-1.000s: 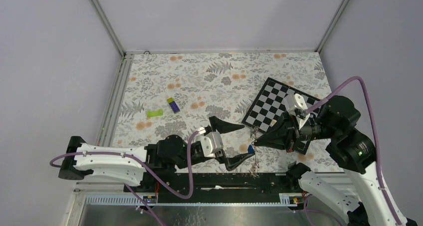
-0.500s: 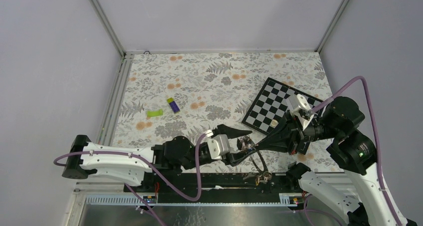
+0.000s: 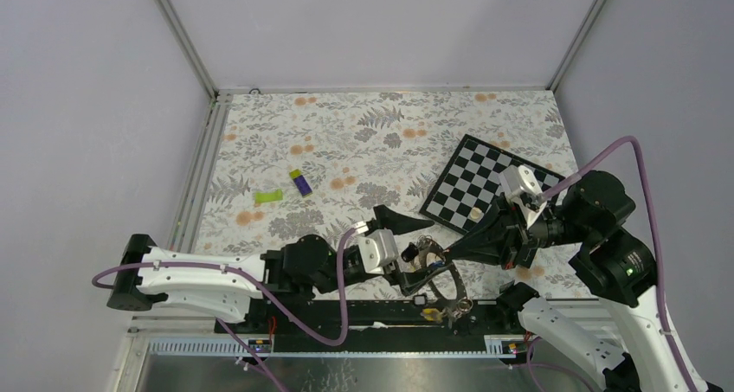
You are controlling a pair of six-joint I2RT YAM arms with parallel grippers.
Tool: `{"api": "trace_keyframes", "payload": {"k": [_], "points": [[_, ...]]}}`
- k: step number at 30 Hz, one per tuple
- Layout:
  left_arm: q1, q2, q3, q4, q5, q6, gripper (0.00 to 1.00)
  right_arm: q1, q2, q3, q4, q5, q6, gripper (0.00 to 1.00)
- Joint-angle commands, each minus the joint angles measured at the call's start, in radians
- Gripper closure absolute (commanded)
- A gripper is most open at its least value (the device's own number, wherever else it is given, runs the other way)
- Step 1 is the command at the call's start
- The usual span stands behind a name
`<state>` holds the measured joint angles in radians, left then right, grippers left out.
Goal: Remove the keys from the keyring
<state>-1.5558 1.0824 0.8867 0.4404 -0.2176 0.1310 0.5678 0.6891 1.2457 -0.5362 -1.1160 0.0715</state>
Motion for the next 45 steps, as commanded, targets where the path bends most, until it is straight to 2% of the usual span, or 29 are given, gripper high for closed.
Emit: {"api": "trace_keyframes", "payload": {"k": [1,7,14,21,32,40,45], "points": [[-0.003,-0.051,0.038,0.021,-0.015,-0.009,0.22,0.004,-0.011,0.011,0.016,0.049,-0.034,1.0],[-0.001,-0.075,0.027,-0.006,-0.011,-0.022,0.3,0.003,-0.01,0.008,0.016,0.069,-0.044,1.0],[-0.002,-0.088,0.015,-0.018,-0.023,-0.027,0.25,0.004,-0.008,0.007,0.012,0.074,-0.047,1.0],[-0.003,-0.064,0.022,-0.003,0.011,-0.024,0.35,0.002,-0.006,0.004,0.028,0.05,-0.028,1.0],[-0.002,-0.024,0.04,-0.003,0.074,-0.04,0.59,0.002,-0.012,-0.005,0.029,0.041,-0.021,1.0],[-0.002,-0.029,0.043,-0.002,0.071,-0.044,0.88,0.003,-0.019,-0.009,0.025,0.047,-0.026,1.0],[-0.002,-0.031,0.043,-0.001,0.077,-0.042,1.0,0.004,-0.026,-0.014,0.022,0.054,-0.027,1.0]]}}
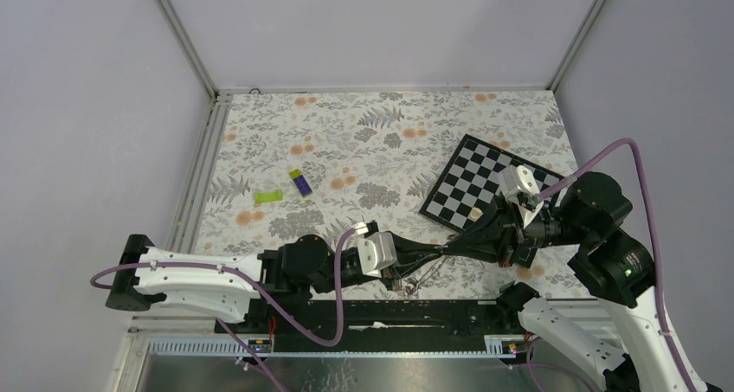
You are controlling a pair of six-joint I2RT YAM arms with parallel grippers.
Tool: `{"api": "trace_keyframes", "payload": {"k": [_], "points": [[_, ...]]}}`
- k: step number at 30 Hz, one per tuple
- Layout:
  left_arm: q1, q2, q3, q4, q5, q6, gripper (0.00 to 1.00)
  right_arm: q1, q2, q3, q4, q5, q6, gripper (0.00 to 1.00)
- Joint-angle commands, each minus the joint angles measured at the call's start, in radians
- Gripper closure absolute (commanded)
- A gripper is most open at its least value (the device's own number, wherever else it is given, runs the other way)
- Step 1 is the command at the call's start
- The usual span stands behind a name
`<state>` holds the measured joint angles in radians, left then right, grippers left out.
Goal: Remove the keys from the keyring
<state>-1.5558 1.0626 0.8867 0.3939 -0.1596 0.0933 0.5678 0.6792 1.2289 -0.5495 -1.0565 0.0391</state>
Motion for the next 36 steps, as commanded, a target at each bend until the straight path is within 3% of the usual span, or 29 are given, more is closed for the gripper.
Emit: {"api": "trace_keyframes", "payload": {"k": [1,18,36], "points": [[-0.003,-0.014,0.043,0.044,0.018,-0.004,1.0,0.004,-0.017,0.003,0.032,-0.003,0.003,1.0],[-0.001,-0.105,0.037,-0.053,-0.037,0.028,1.0,0.003,-0.032,-0.009,0.012,0.028,-0.033,1.0],[-0.002,-0.064,0.089,-0.098,0.012,0.03,1.0,0.004,-0.023,-0.054,0.094,0.01,0.015,1.0]]}}
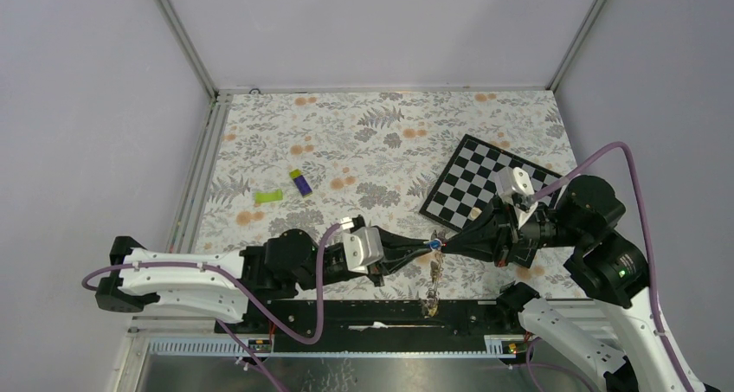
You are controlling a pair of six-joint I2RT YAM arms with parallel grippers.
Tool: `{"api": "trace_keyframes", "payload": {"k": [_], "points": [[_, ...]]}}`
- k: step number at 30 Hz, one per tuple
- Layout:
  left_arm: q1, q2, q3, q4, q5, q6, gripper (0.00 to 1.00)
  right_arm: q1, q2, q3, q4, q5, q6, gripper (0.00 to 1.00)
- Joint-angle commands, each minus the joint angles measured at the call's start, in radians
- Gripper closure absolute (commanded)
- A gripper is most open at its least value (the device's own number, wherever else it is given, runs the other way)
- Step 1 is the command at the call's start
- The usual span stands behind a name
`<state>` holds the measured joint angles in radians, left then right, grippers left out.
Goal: Remove the keys from the keyring
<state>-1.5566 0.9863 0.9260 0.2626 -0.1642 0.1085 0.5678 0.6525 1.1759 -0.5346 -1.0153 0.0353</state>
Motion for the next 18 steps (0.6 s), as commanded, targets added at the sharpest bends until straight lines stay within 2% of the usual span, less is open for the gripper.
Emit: {"api": "trace_keyframes", "payload": {"k": [1,18], "points": [[-0.002,0.016,0.052,0.033,0.019,0.016,1.0,0.004,0.004,-0.002,0.081,-0.031,0.02,1.0],[-0.001,0.019,0.053,0.001,0.013,0.012,1.0,0.003,-0.016,0.036,0.048,-0.019,0.006,1.0]]}}
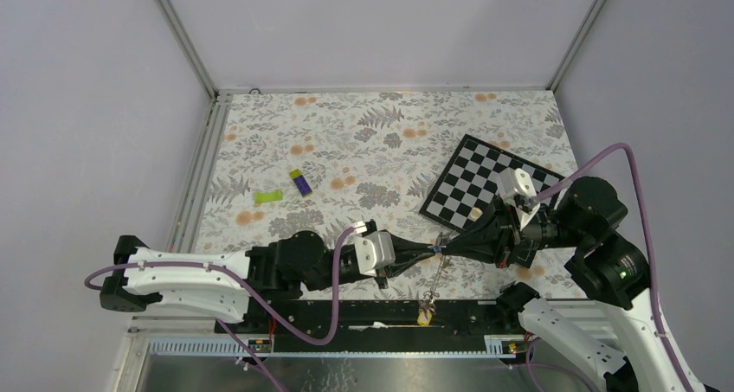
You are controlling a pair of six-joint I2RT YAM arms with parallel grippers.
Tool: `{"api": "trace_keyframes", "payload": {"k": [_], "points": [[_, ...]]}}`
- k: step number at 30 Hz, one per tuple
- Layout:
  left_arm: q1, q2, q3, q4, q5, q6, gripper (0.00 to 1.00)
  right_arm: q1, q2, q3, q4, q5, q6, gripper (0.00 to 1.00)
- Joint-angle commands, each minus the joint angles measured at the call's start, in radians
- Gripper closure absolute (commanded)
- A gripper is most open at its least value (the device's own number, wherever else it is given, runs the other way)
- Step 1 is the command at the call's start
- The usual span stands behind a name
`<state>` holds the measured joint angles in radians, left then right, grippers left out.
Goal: Remove the keys from the keyring
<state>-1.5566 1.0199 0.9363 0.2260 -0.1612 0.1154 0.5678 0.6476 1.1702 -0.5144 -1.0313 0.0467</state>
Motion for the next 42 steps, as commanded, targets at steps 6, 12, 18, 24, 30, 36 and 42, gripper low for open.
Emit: {"api": "trace_keyframes", "payload": {"k": [6,12,18,24,30,36,42], "points": [[-0.001,-0.021,0.042,0.034,-0.005,0.009,0.96,0.003,-0.019,0.054,0.023,-0.012,-0.005,1.0],[-0.002,-0.047,0.036,0.035,-0.018,-0.002,0.48,0.003,0.001,0.106,0.019,-0.128,0.012,1.0],[0.0,-0.109,0.006,0.036,-0.016,-0.017,0.25,0.002,0.001,0.14,0.003,-0.179,0.015,1.0],[-0.001,-0.194,-0.045,0.013,-0.014,-0.042,0.17,0.003,0.007,0.158,0.002,-0.241,0.025,1.0],[0.0,-0.216,-0.085,-0.034,-0.034,-0.073,0.17,0.003,-0.001,0.138,0.075,-0.274,0.081,1.0],[0.0,-0.207,-0.137,-0.04,-0.052,-0.101,0.16,0.003,-0.008,0.121,0.159,-0.303,0.139,1.0],[0.0,-0.206,-0.199,0.022,-0.066,-0.104,0.16,0.004,-0.014,0.112,0.241,-0.331,0.209,1.0]]}}
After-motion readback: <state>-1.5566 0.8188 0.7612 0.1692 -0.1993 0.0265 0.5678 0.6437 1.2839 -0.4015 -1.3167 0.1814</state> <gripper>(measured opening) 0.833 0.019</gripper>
